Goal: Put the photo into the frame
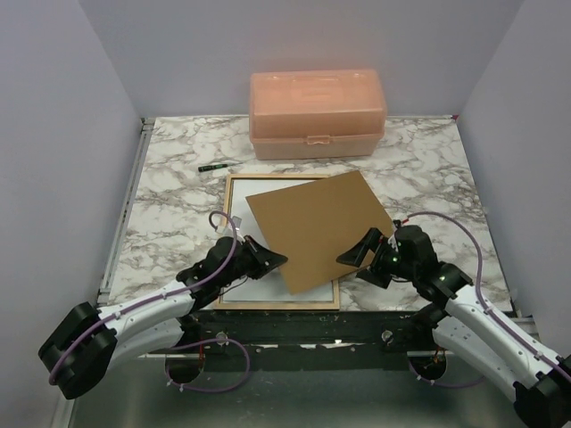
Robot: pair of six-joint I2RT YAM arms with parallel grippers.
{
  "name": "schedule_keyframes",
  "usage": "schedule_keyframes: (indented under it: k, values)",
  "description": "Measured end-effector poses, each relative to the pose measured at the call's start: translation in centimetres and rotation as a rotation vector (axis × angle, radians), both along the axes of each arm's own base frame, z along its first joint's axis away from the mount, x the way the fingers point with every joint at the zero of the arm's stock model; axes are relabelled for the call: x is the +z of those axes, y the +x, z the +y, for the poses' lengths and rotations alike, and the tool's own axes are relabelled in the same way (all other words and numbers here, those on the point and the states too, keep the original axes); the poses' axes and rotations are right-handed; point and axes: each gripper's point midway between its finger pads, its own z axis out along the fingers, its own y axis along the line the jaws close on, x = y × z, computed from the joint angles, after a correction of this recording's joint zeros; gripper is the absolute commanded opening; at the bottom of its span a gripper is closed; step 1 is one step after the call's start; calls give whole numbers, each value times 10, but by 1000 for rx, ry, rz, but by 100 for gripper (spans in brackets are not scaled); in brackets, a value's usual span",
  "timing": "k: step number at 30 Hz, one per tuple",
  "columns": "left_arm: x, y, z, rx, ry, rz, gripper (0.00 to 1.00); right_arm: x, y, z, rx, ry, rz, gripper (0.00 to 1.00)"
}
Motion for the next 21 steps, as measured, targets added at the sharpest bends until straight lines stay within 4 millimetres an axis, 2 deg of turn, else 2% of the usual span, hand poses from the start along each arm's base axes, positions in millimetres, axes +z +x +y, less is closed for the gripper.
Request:
schedule_keyframes:
  k: [3,4,5,6,11,17,21]
  values:
    - [-11,-2,6,26,15,43,32,-23,-9,2,1,24,65,100]
    - [-15,-3,8,31,22,54,41,-28,-11,3,1,31,80,100]
    - [-21,-5,10,34,41,69,54,-31,-13,3,-1,39,92,100]
    - [-29,-6,12,38,64,85,61,-33,-13,4,-3,44,96,100]
    - [-58,-14,22,25,176,155,75,-44,-13,5,-18,70,103,99]
    - [-50,-12,21,-2,232,148,83,-75,-23,2,-32,69,172,98]
    - [-35,-12,29,0,278,113,89,-74,-21,4,-33,82,166,98]
